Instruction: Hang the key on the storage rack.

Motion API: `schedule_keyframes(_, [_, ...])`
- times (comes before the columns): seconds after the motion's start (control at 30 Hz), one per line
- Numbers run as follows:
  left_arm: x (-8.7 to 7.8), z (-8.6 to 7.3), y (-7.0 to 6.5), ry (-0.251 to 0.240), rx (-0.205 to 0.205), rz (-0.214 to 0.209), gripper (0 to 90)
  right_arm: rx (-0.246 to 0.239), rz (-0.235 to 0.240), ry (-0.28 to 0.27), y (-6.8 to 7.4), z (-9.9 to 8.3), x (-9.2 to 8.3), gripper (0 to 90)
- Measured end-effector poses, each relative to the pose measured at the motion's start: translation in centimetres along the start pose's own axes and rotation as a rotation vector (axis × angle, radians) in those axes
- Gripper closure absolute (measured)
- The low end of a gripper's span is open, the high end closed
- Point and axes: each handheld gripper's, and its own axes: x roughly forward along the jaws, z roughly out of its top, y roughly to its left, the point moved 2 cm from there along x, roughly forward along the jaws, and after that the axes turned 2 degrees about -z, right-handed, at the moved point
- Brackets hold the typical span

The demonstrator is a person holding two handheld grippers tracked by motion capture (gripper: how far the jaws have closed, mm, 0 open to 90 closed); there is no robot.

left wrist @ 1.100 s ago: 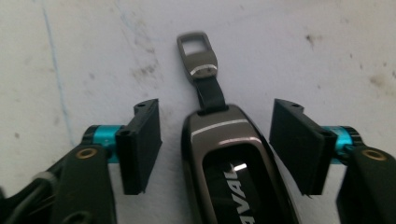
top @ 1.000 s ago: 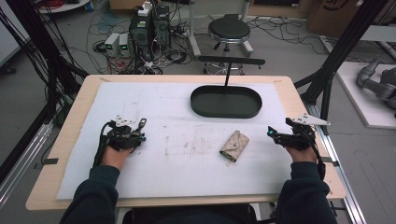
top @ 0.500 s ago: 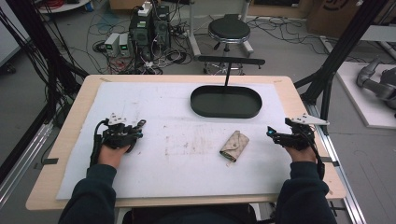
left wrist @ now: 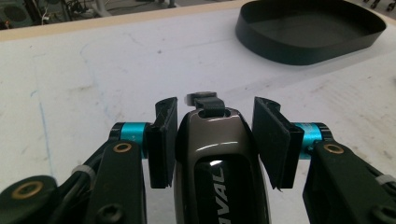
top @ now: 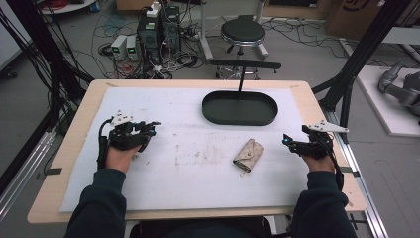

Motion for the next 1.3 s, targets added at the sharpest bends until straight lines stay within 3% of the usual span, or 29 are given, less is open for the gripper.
schedule_keyframes(0.23, [0.0,0.9,-0.7,-0.034,0.024,-0.025,53.1,-0.001,0.001,0.002,0.0,0.0,0.0,17.0])
schedule_keyframes(0.27, [-0.2,1.3,-1.0,-0.062,0.032,-0.035,55.6,-0.001,0.002,0.001,0.0,0.0,0.0,17.0])
schedule_keyframes(0.3, [-0.4,1.4,-1.1,-0.086,0.058,-0.039,77.7,-0.001,0.002,0.001,0.0,0.0,0.1,17.0])
schedule_keyframes(0.33, [-0.5,1.5,-1.2,-0.095,0.068,-0.026,87.7,0.0,0.002,0.002,0.0,0.0,0.0,16.9])
schedule_keyframes(0.4, [0.1,1.2,-0.8,-0.047,0.054,-0.008,86.3,0.0,0.002,0.004,-0.1,-0.1,0.1,16.9])
schedule_keyframes(0.43, [0.1,1.2,-0.8,-0.047,0.054,-0.008,80.5,0.002,0.002,0.007,-0.1,-0.1,0.1,16.9])
schedule_keyframes(0.5, [0.5,0.7,-0.3,-0.012,0.026,-0.001,77.2,0.001,0.005,0.006,-0.1,-0.2,0.0,17.0])
schedule_keyframes(0.67, [1.8,0.3,-1.0,0.041,0.041,-0.022,66.7,0.006,0.004,0.006,-0.2,-0.2,0.0,17.0])
schedule_keyframes(0.7, [2.2,0.2,-1.2,0.069,0.044,-0.027,66.7,0.006,0.004,0.006,-0.2,-0.2,0.0,17.0])
schedule_keyframes(0.77, [3.5,-0.6,-2.0,0.127,0.029,-0.039,58.1,0.002,0.005,0.006,-0.2,-0.2,0.0,17.0])
schedule_keyframes(0.93, [4.3,-1.9,-2.8,0.186,0.02,-0.02,55.8,0.002,0.004,0.006,-0.3,-0.2,-0.1,17.0])
schedule_keyframes(1.03, [3.9,-2.4,-2.9,0.182,-0.028,0.004,56.4,0.008,0.003,0.006,-0.4,-0.3,-0.2,17.0])
schedule_keyframes(1.07, [3.6,-2.7,-3.0,0.203,-0.052,0.036,56.5,0.008,0.003,0.007,-0.4,-0.3,-0.2,17.0])
schedule_keyframes(1.17, [3.5,-3.1,-3.3,0.215,-0.095,0.039,54.9,0.008,0.002,0.006,-0.4,-0.3,-0.2,17.0])
schedule_keyframes(1.3, [4.1,-3.4,-4.2,0.25,-0.077,0.024,54.9,0.006,0.001,0.007,-0.4,-0.2,-0.2,17.1])
